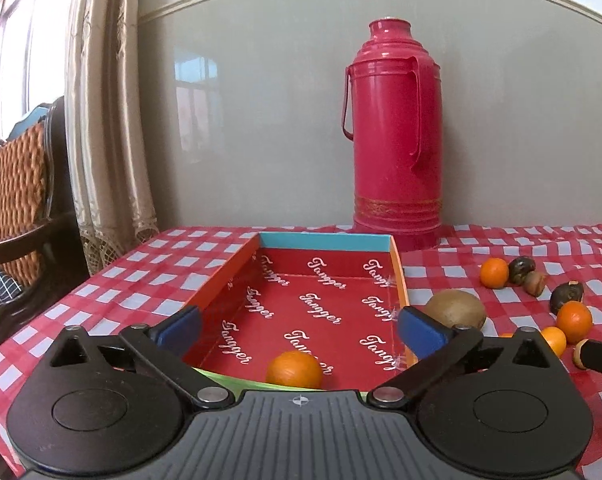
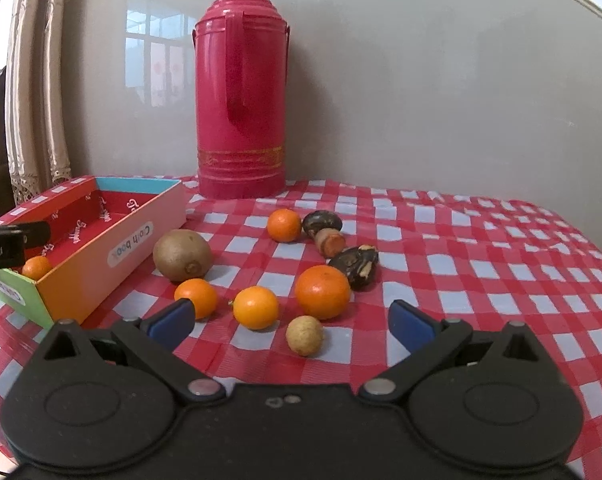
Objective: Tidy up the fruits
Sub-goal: 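Withdraw the left tool from the box while the right tool approaches a tangerine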
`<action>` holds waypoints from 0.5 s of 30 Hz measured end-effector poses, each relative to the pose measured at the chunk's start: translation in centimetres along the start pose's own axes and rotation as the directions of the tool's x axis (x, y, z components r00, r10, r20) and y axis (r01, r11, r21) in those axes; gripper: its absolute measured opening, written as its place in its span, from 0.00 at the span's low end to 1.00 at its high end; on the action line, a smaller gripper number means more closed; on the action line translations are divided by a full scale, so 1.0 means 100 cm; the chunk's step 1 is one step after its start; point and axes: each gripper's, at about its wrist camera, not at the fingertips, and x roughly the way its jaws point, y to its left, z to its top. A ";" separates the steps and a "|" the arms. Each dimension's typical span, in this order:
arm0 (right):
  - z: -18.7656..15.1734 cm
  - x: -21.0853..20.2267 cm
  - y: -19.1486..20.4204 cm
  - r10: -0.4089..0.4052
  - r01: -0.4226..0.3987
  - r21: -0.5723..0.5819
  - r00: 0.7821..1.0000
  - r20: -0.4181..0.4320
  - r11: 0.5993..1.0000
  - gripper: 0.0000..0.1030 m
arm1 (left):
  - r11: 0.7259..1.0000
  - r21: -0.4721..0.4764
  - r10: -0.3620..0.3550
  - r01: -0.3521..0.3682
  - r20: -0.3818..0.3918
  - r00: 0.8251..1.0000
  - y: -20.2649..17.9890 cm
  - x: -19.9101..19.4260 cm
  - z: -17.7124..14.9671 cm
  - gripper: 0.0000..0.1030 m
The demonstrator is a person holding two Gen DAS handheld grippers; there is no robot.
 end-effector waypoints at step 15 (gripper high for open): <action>-0.003 -0.005 -0.015 0.018 -0.019 0.065 1.000 0.011 0.998 0.95 | 0.996 -0.027 0.085 -0.085 0.000 0.996 0.007 -0.009 -0.004 1.00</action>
